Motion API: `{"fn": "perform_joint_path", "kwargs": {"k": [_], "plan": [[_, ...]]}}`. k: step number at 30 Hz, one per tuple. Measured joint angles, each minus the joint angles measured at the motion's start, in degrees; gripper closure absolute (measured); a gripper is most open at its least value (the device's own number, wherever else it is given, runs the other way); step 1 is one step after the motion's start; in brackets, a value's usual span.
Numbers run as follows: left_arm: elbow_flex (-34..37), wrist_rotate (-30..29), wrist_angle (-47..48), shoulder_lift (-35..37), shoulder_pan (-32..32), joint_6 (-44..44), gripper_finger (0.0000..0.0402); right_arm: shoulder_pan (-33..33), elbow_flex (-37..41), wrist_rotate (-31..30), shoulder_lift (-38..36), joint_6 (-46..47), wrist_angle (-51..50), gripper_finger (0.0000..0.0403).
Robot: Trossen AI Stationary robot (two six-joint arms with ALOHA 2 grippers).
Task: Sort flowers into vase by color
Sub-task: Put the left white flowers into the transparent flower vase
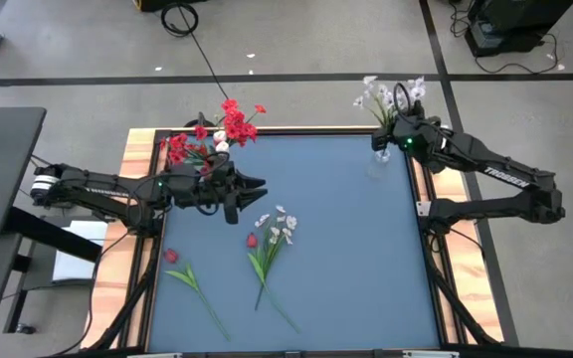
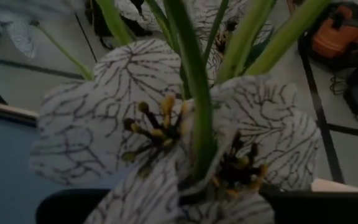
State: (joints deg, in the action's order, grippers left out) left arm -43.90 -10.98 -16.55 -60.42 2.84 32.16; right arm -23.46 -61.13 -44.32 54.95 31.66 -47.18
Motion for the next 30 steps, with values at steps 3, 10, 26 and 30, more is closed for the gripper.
{"fn": "perform_joint_path", "kwargs": {"k": [3,10,26,30], "plan": [[0.00,0.04,0.50,0.00,0.03,-0.28,0.0212,0.02,2.77,-0.45,-0.74,0.16,2.55,0.0393],[0.00,0.02,1.11,0.00,0.01,-1.81,0.0212,-0.56,7.87,-1.98,-0.77,1.18,3.01,0.0357],[-0.02,0.24,25.86,0.00,1.34,-3.63,0.0212,-4.19,9.71,13.42,-2.83,5.94,-1.37,0.0263],[-0.02,0.20,28.98,0.00,1.30,-2.90,0.0212,-5.66,9.71,13.76,-5.17,6.74,-2.29,0.0219]]}}
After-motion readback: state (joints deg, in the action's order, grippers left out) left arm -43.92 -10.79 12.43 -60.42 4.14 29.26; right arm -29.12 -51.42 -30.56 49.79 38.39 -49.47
